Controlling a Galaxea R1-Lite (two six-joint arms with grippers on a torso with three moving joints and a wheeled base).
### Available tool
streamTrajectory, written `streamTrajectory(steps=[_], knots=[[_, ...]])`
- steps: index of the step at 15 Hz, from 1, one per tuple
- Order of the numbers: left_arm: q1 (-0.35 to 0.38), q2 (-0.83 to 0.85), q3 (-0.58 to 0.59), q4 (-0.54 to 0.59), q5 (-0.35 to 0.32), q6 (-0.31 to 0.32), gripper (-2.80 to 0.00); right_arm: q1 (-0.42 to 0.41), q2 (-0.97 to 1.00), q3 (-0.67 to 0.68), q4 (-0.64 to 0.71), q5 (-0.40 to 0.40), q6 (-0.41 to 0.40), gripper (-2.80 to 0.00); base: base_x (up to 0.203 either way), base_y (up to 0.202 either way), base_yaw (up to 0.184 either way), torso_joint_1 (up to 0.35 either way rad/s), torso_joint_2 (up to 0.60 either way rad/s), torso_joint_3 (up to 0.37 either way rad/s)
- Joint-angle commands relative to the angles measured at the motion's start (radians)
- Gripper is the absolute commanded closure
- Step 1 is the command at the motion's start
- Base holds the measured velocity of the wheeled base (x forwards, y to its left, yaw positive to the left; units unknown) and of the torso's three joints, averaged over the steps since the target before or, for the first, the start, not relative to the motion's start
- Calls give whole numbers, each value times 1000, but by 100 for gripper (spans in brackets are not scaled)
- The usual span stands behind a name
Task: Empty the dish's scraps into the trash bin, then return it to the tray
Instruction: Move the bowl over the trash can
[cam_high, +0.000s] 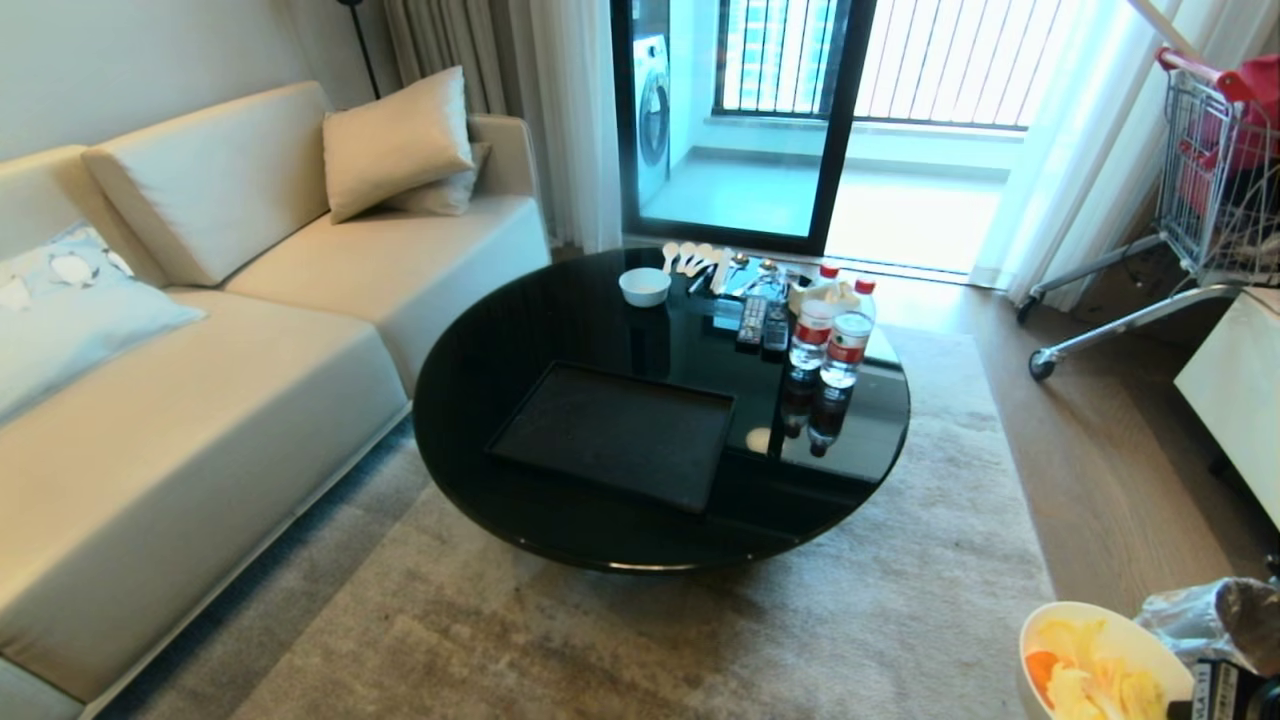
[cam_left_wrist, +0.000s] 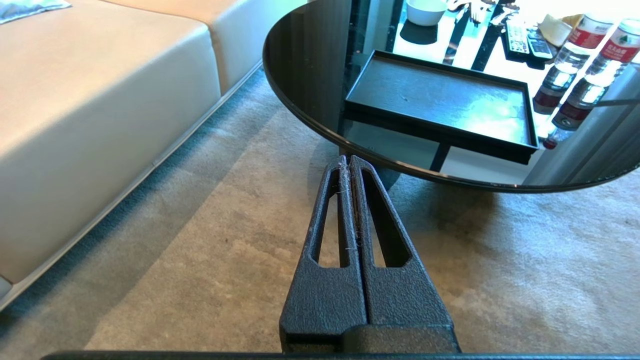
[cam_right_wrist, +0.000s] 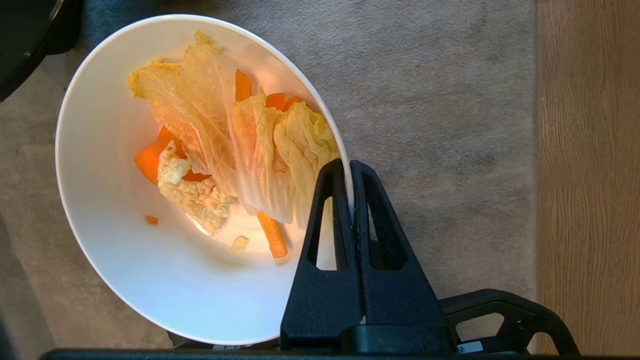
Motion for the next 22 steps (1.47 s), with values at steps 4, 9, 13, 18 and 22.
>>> streamTrajectory(steps=[4, 9, 13, 18, 22], knots=[[0, 0, 0, -1, 1, -1, 0, -1, 0, -11, 0, -3, 3, 0, 0, 0, 0, 0, 0, 0], [0, 0, 0, -1, 1, -1, 0, -15, 12, -31, 5, 0, 9, 0, 0, 0, 0, 0, 0, 0], [0, 0, 0, -1, 1, -1, 0, -19, 20, -32, 4, 1, 11, 0, 0, 0, 0, 0, 0, 0], [0, 0, 0, -1, 1, -1, 0, -24, 19, -32, 7, 4, 14, 0, 0, 0, 0, 0, 0, 0], [0, 0, 0, -1, 1, -1, 0, -26, 19, -34, 8, 6, 14, 0, -2, 2, -60, 0, 1, 2]])
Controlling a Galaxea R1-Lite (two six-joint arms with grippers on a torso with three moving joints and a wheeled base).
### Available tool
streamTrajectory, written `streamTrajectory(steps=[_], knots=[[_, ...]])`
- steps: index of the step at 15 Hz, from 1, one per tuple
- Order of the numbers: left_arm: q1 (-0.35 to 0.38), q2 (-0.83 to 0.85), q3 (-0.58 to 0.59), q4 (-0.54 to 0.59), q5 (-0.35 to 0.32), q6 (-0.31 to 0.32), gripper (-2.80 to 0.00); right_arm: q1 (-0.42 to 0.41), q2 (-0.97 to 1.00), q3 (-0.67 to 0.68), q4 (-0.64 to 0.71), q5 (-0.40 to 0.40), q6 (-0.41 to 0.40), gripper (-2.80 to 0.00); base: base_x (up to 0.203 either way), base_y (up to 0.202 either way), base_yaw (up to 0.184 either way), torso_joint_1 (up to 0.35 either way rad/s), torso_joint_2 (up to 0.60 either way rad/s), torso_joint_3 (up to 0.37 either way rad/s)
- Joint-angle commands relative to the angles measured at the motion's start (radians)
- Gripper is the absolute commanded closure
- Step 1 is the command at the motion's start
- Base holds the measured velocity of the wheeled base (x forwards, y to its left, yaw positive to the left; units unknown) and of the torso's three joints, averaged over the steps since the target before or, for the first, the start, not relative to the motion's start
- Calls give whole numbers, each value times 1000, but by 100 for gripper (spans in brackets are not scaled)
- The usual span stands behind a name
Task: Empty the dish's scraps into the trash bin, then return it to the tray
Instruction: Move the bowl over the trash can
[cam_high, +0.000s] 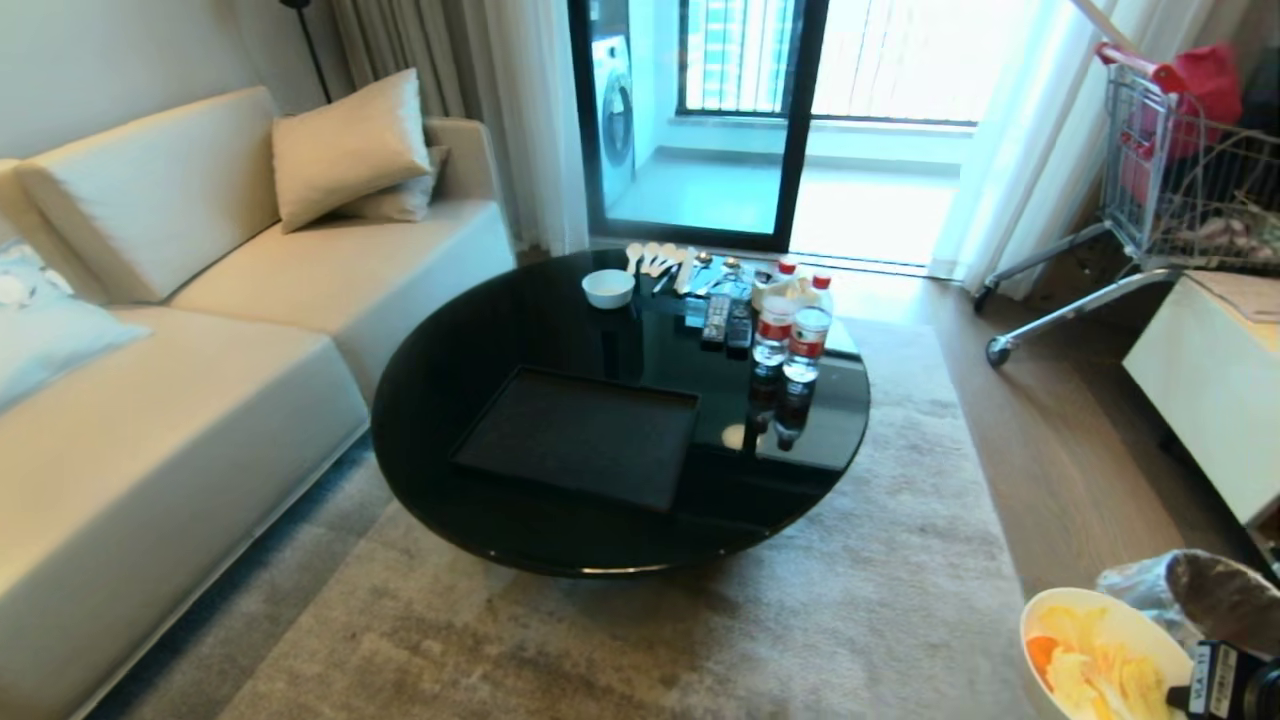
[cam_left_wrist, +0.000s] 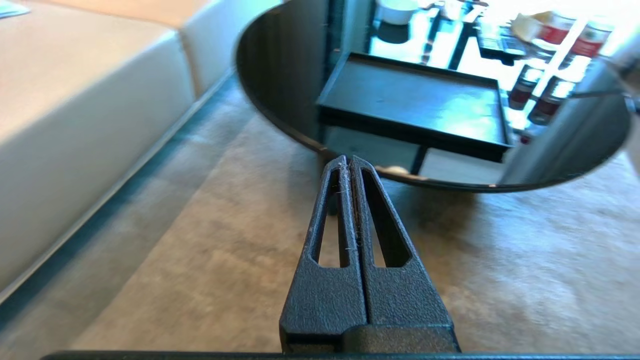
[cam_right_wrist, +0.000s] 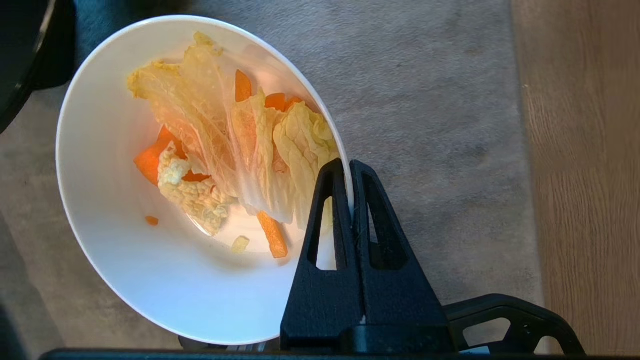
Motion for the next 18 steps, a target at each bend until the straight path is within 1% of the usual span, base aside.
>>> streamTrajectory(steps=[1, 11, 18], knots=[[0, 0, 0, 0, 0, 0, 0, 0, 2, -1, -1, 0, 3, 0, 1, 10, -161, 2, 2, 3], [0, 0, 0, 0, 0, 0, 0, -8, 5, -3, -2, -5, 2, 0, 1, 9, -167, 0, 3, 3], [0, 0, 0, 0, 0, 0, 0, -28, 14, -1, -3, -3, 2, 0, 0, 9, -167, 4, 3, 2]])
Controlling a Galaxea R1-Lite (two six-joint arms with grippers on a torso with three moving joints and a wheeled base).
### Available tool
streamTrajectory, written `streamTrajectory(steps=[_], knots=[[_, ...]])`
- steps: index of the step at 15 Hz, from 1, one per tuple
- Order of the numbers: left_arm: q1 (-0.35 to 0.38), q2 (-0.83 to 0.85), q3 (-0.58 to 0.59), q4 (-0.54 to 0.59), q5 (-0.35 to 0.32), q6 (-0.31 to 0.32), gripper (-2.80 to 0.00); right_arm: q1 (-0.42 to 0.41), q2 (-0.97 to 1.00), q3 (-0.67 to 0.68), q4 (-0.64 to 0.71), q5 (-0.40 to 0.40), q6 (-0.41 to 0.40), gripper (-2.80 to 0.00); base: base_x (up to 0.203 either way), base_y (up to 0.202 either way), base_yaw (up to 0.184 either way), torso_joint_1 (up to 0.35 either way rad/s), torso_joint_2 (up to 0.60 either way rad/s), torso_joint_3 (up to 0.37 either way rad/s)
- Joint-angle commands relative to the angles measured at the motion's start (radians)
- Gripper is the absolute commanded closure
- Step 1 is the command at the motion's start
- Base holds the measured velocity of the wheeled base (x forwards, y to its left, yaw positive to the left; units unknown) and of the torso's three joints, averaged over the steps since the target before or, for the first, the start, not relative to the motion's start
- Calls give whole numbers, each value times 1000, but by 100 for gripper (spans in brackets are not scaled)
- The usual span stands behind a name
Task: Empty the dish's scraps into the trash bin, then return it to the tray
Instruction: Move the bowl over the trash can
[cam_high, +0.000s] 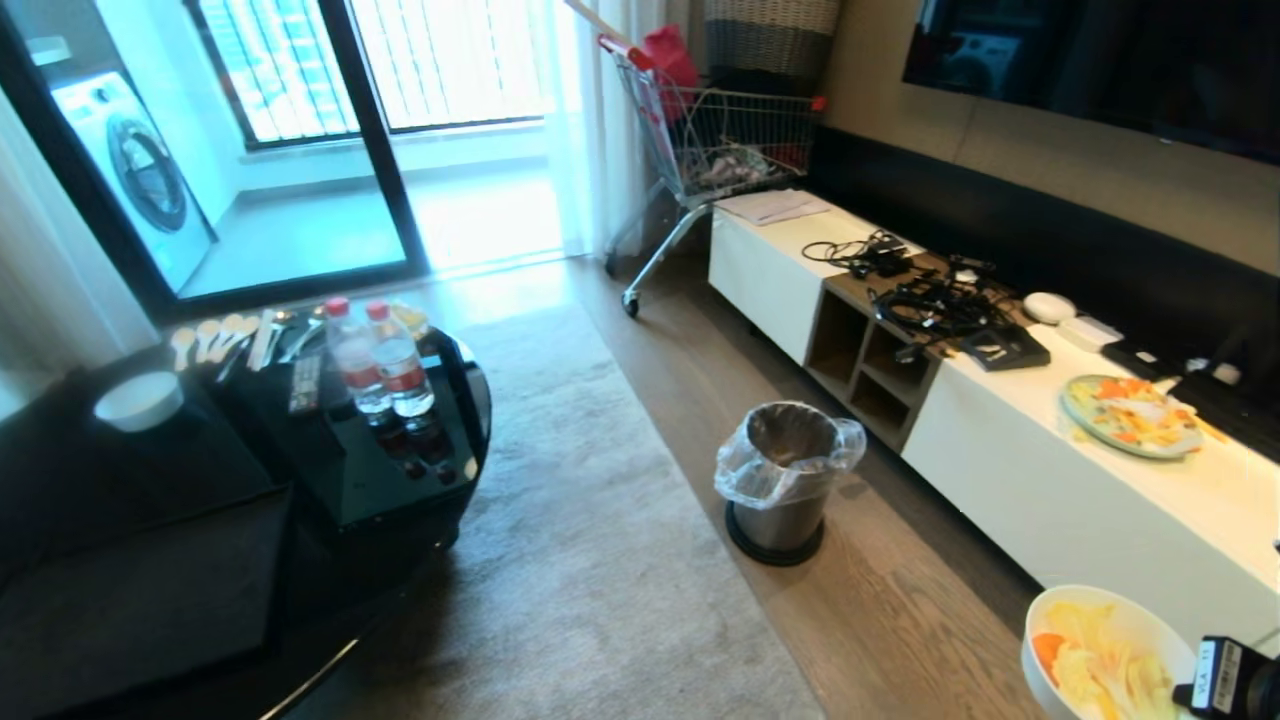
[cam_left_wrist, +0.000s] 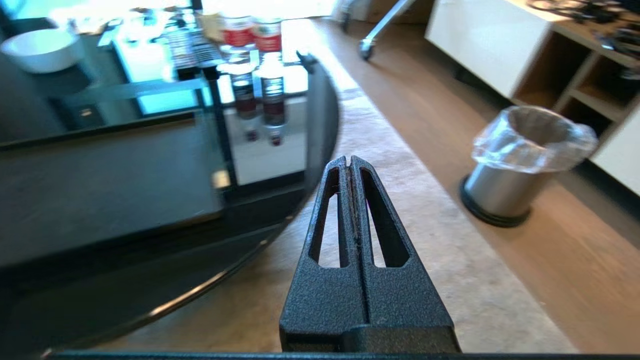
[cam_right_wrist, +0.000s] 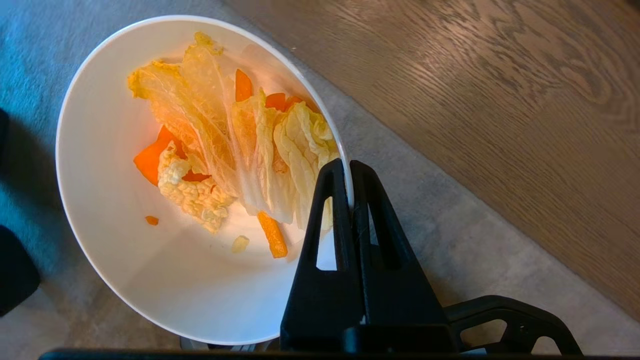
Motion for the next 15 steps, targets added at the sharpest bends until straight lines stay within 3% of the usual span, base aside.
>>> streamTrajectory(steps=[1, 7, 15], knots=[[0, 0, 0, -1, 0, 0, 0, -5, 3, 3, 1, 0, 3, 0, -1, 9, -166, 2, 2, 2], [0, 0, 0, -1, 0, 0, 0, -3, 6, -3, -17, -3, -6, 0, 2, 11, -155, 2, 2, 5], [0, 0, 0, -1, 0, 0, 0, 6, 23, -31, -47, -2, -15, 0, 0, 1, -8, 0, 0, 0]])
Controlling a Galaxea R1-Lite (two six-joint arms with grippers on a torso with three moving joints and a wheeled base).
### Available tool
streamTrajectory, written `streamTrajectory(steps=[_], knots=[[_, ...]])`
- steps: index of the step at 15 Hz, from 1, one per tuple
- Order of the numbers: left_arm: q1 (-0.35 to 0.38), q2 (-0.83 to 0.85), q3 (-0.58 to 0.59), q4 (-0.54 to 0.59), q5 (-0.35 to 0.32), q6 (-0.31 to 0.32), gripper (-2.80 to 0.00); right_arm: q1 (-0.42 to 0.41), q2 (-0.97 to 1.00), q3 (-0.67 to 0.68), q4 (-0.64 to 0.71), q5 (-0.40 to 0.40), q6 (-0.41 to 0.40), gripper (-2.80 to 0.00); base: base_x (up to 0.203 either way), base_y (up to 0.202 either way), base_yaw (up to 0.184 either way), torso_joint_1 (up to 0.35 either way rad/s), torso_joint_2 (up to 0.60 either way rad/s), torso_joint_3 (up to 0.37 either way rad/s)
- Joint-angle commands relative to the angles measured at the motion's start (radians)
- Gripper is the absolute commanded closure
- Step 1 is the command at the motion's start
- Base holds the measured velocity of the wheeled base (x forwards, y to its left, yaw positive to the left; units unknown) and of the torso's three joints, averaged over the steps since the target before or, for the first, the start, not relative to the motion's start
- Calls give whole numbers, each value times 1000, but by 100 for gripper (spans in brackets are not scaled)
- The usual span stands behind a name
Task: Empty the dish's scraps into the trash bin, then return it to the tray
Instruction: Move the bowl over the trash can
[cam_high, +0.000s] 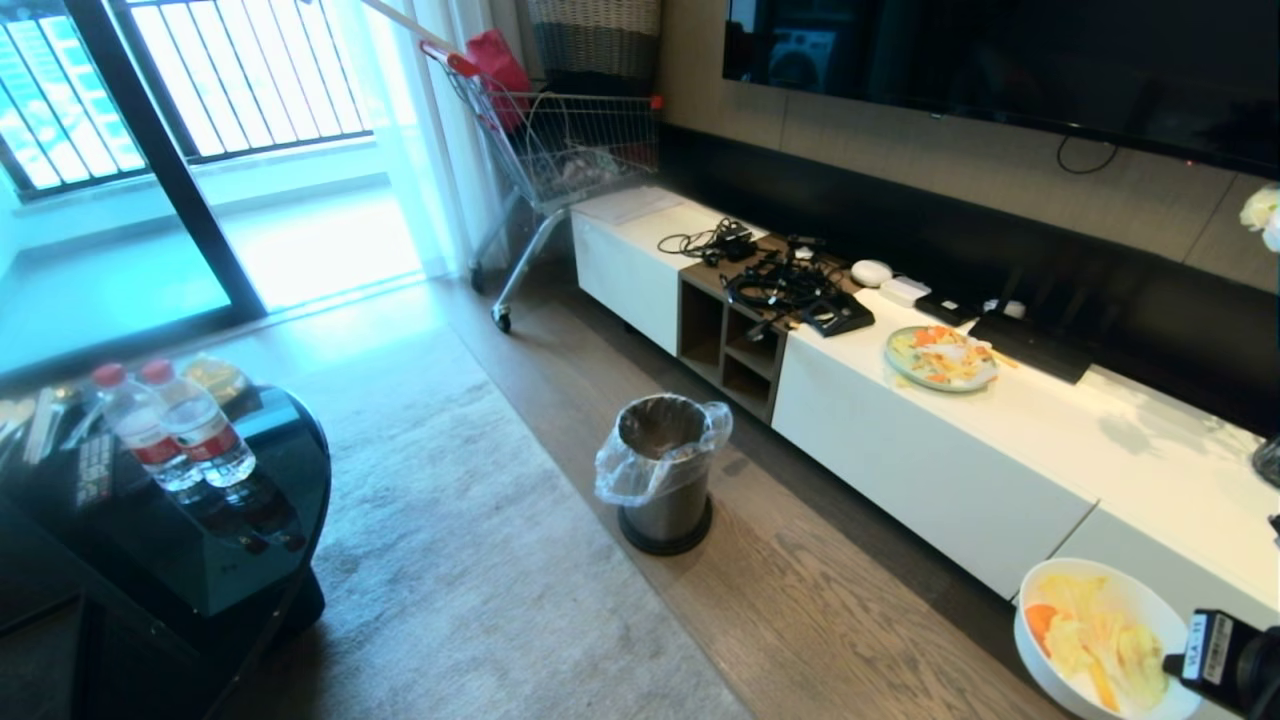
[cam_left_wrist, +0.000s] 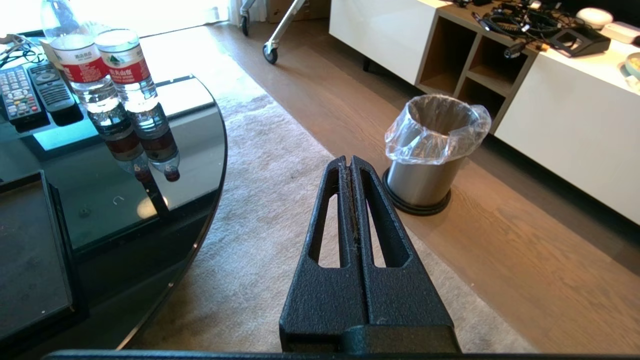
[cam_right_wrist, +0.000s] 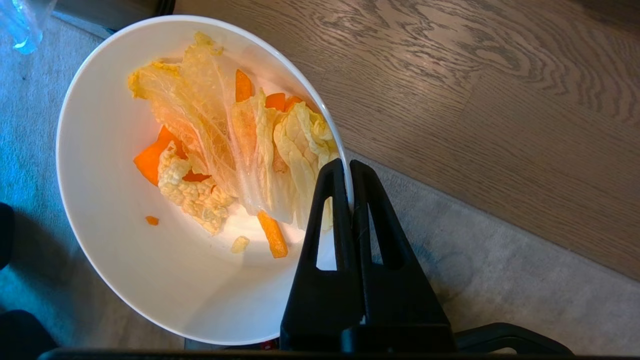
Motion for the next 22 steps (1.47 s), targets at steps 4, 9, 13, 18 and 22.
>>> streamTrajectory(steps=[4, 9, 13, 18, 22], knots=[[0, 0, 0, 0, 0, -1, 0, 2, -1, -5, 2, 3, -13, 0, 0, 0, 0, 0, 0, 0], [0, 0, 0, 0, 0, -2, 0, 2, -4, 0, 3, 3, -12, 0, 0, 0, 0, 0, 0, 0], [0, 0, 0, 0, 0, -1, 0, 2, -4, 1, 3, 3, -12, 0, 0, 0, 0, 0, 0, 0], [0, 0, 0, -1, 0, -1, 0, 2, 1, 0, 2, 3, -13, 0, 151, 0, 0, 1, 2, 3], [0, 0, 0, 0, 0, -1, 0, 2, 2, 0, 2, 3, -15, 0, 184, 0, 2, 5, 5, 5]])
